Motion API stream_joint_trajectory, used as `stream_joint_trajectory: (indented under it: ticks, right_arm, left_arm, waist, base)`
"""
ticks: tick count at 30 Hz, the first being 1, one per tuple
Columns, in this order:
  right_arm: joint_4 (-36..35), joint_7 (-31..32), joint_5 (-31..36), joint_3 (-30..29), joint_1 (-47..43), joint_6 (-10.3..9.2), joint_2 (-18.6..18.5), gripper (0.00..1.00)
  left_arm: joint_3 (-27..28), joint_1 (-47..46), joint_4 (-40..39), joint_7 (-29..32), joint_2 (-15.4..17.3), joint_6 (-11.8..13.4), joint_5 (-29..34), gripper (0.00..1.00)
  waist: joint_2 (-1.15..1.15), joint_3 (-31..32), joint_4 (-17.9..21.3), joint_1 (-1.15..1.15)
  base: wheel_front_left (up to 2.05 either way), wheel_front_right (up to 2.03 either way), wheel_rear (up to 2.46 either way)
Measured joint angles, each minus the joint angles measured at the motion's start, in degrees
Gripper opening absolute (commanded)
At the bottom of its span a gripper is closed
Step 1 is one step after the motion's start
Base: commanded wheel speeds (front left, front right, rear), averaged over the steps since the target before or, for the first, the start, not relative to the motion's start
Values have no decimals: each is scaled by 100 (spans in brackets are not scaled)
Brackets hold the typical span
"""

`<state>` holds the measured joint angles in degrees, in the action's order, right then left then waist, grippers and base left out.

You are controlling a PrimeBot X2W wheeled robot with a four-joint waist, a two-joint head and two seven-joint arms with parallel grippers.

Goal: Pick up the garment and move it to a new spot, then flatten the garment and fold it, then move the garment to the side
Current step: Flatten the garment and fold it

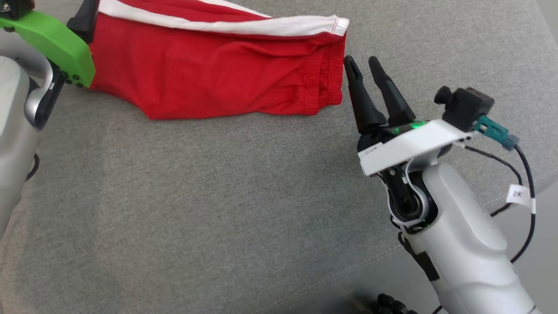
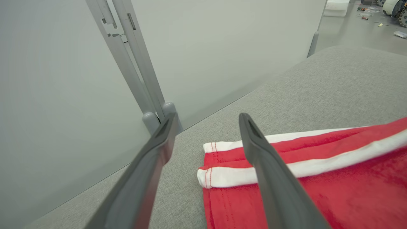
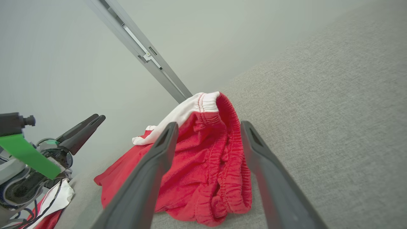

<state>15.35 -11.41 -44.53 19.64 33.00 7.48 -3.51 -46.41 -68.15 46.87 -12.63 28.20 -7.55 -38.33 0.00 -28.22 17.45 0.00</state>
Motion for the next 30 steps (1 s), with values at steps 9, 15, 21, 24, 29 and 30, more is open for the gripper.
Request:
stream_joint_trajectory:
  ticks: [9,15,21,24,29,30]
  right_arm:
    - [-946,-215,754,-463,-1280,0,-78,100]
    - [-1325,-227,896,-679,-1964,0,2,100]
    - [-1446,-212,1022,-632,-2096,0,44,100]
    - [-1441,-212,1033,-579,-2062,0,52,100]
    - [-1406,-242,983,-447,-1953,1,57,100]
    - [-1385,-264,971,-436,-1945,1,58,100]
  left_arm:
    - [-364,73,18,-167,339,0,-390,100]
    - [-681,269,-8,-26,565,0,-775,100]
    - [-1187,468,-386,726,805,0,-1485,100]
    - [-1295,476,-396,1006,912,0,-1804,100]
    - [-1451,518,-327,1295,968,0,-2158,100]
    - [-1483,521,-287,1365,979,0,-2218,100]
  waist:
    - [0,265,-109,0]
    - [0,317,-61,0]
    - [0,246,88,0]
    - [0,197,158,0]
    - [0,96,262,0]
    - [0,72,283,0]
  base:
    - [0,0,0]
    - [0,0,0]
    - [0,0,0]
    - [0,0,0]
    - [0,0,0]
    - [0,0,0]
